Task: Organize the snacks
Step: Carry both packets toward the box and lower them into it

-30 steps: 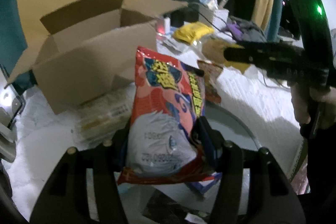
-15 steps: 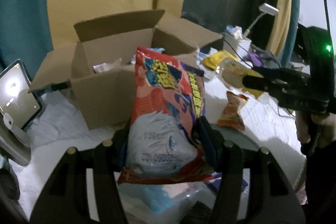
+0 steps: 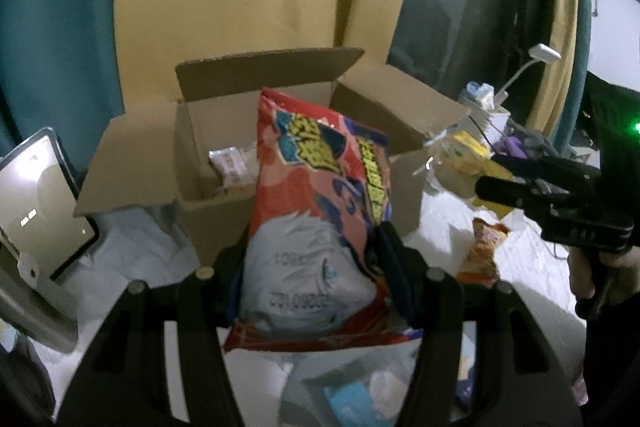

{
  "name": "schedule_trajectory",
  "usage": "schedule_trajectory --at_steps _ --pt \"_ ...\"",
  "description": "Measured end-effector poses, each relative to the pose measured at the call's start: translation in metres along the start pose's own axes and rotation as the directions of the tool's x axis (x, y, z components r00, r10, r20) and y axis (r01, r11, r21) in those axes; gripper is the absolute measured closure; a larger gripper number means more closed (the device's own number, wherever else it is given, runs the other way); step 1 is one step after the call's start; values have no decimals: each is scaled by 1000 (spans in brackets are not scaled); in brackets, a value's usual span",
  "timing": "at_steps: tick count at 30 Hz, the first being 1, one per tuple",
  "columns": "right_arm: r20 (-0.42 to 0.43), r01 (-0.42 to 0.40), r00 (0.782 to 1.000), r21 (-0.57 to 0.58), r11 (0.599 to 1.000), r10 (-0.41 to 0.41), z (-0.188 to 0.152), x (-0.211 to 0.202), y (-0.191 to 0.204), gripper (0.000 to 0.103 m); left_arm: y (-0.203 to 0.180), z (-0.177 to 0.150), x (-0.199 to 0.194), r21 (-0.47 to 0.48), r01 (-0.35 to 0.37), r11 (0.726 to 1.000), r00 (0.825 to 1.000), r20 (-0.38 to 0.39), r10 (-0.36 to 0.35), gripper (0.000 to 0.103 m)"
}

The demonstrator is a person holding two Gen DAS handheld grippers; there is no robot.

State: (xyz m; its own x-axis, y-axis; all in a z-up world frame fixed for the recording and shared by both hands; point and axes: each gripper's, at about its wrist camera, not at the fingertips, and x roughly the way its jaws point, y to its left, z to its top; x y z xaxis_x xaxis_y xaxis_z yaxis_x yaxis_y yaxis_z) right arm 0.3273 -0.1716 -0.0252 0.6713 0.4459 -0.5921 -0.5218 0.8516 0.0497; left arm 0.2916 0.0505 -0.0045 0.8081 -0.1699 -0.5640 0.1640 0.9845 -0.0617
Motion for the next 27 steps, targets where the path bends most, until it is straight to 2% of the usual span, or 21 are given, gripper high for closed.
schedule_trajectory --at_steps 9,24,27 --pt "12 2 1000 -3 1000 -2 24 29 3 42 28 21 24 -22 -9 1000 1000 17 9 44" --pt "41 15 999 39 999 -17 65 84 -17 42 70 58 78 -77 -39 996 999 13 40 44" --pt "39 31 999 51 998 -33 71 96 -20 41 76 64 89 -107 -22 994 1000 11 23 44"
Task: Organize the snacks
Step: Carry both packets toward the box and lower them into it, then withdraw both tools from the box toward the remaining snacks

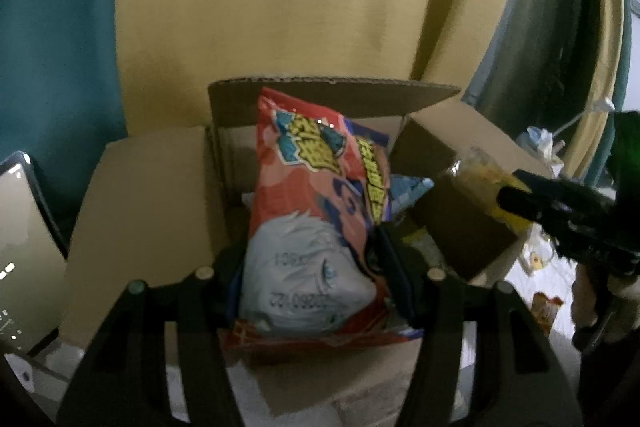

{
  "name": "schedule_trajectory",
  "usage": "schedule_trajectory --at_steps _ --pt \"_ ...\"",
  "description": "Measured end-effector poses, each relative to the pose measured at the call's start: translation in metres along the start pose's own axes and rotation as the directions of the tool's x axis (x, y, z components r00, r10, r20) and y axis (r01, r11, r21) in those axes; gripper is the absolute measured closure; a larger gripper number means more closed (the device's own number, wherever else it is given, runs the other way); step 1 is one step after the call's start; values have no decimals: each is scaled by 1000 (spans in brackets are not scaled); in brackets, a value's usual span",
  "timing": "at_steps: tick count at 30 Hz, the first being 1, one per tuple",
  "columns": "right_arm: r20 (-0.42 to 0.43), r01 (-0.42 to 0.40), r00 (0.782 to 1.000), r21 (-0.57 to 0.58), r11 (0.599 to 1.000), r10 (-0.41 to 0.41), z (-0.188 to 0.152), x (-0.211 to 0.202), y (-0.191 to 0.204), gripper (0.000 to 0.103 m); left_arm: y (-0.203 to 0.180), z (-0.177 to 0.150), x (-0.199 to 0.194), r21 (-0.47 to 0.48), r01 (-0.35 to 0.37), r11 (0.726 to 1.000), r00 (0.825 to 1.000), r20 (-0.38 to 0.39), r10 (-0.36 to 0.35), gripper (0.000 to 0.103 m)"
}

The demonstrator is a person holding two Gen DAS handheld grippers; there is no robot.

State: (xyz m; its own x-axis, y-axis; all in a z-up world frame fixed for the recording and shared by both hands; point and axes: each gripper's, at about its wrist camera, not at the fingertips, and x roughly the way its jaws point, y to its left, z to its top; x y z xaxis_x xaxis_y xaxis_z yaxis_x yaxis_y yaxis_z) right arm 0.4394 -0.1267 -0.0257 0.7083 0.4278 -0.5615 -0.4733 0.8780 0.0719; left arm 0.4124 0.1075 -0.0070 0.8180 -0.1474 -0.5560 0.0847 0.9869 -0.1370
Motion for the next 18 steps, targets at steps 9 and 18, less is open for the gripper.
schedule_trajectory --at_steps 9,18 --pt "14 34 999 14 999 -35 5 15 -6 21 -1 1 0 -32 57 998 998 38 -56 8" --pt "6 25 1000 -7 1000 -25 -6 -7 4 21 -14 -12 -39 -9 45 999 998 53 -45 8"
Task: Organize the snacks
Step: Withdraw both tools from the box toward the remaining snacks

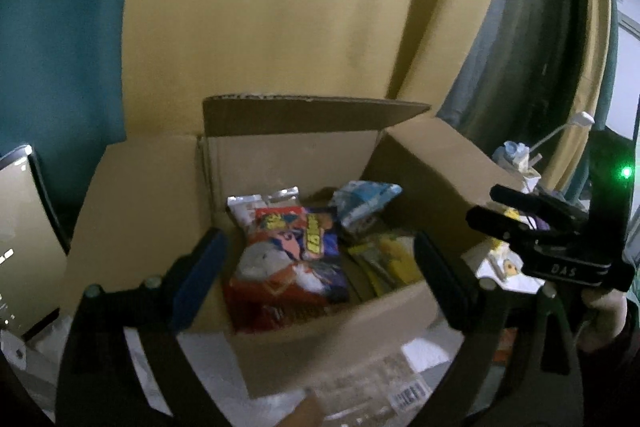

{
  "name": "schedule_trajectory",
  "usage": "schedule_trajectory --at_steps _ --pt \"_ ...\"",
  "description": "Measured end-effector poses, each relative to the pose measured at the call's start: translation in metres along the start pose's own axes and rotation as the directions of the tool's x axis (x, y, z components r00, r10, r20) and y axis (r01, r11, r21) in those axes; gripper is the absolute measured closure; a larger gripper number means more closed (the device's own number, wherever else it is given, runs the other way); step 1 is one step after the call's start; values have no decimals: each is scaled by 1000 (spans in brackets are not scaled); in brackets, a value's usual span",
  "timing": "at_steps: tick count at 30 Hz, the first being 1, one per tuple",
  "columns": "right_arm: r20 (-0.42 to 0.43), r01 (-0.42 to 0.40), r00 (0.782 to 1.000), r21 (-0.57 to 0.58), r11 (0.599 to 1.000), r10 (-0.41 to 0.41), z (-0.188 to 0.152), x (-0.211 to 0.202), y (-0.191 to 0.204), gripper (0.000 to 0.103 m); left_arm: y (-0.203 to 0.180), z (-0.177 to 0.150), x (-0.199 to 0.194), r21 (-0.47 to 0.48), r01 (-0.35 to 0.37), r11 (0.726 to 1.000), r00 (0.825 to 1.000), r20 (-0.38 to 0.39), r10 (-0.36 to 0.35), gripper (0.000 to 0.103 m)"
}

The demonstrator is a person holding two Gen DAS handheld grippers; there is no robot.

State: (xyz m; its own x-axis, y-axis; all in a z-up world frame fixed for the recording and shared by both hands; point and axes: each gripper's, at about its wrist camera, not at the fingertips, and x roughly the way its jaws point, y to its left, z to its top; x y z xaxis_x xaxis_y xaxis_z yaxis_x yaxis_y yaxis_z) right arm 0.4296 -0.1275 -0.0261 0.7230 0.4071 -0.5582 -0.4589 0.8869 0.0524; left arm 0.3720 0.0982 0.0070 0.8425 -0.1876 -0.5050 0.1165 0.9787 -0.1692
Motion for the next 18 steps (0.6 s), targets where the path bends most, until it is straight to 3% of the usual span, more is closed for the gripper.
schedule_trajectory --at_steps 18 --pt "51 30 998 -4 1000 -29 -29 -91 4 21 -53 -37 -77 31 30 999 999 21 -31 8"
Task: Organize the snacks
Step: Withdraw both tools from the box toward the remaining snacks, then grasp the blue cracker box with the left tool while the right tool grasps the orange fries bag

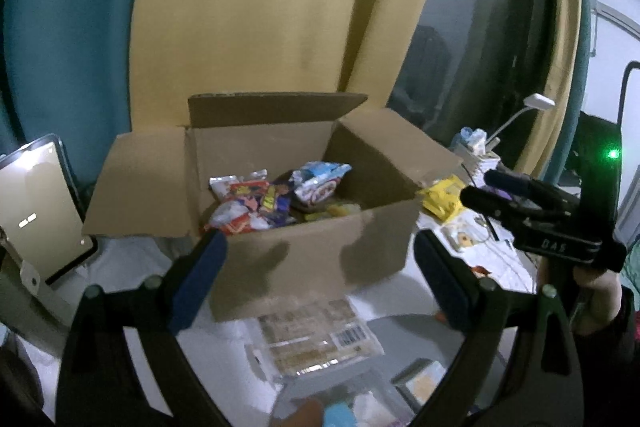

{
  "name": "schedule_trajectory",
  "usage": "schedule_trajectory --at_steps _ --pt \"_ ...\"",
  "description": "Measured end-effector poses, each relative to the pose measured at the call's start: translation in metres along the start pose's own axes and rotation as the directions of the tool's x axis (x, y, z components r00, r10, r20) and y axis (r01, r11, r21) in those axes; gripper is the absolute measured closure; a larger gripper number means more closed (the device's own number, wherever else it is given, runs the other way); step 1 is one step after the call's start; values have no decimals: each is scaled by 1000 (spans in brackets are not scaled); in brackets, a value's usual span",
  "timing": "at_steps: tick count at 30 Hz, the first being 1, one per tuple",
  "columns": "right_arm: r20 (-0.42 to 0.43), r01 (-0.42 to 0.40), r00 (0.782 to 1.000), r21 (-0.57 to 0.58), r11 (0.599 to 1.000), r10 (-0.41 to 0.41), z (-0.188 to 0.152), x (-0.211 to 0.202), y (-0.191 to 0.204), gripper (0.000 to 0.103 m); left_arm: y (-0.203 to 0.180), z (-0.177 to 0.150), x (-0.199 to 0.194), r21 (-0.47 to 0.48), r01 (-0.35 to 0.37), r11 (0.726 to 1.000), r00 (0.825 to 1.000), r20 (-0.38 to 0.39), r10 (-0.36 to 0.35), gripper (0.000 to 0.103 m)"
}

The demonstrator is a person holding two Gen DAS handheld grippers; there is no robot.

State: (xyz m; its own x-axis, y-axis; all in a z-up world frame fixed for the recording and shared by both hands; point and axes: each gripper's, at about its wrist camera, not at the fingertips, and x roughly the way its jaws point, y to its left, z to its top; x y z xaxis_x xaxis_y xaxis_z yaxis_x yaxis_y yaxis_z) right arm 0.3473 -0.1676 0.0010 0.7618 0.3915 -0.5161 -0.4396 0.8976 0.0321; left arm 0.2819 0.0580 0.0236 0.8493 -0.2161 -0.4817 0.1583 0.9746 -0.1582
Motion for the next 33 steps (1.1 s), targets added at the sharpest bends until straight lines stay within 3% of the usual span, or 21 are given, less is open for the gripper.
schedule_trajectory --at_steps 7,15,27,33 --pt "7 15 1000 5 1000 -15 -18 -29 -10 21 -28 -19 -14 9 23 1000 1000 -17 -23 8" --pt "-17 33 999 52 998 -32 -46 -45 -32 21 -63 -46 -2 13 61 998 995 -80 -60 8" --pt "-95 74 994 144 987 -61 -95 -48 -75 21 -92 -79 28 -18 97 995 980 -174 -98 8" --pt "-176 68 984 224 972 -28 -126 -30 -85 21 -99 -98 44 -34 103 994 967 -232 -108 8"
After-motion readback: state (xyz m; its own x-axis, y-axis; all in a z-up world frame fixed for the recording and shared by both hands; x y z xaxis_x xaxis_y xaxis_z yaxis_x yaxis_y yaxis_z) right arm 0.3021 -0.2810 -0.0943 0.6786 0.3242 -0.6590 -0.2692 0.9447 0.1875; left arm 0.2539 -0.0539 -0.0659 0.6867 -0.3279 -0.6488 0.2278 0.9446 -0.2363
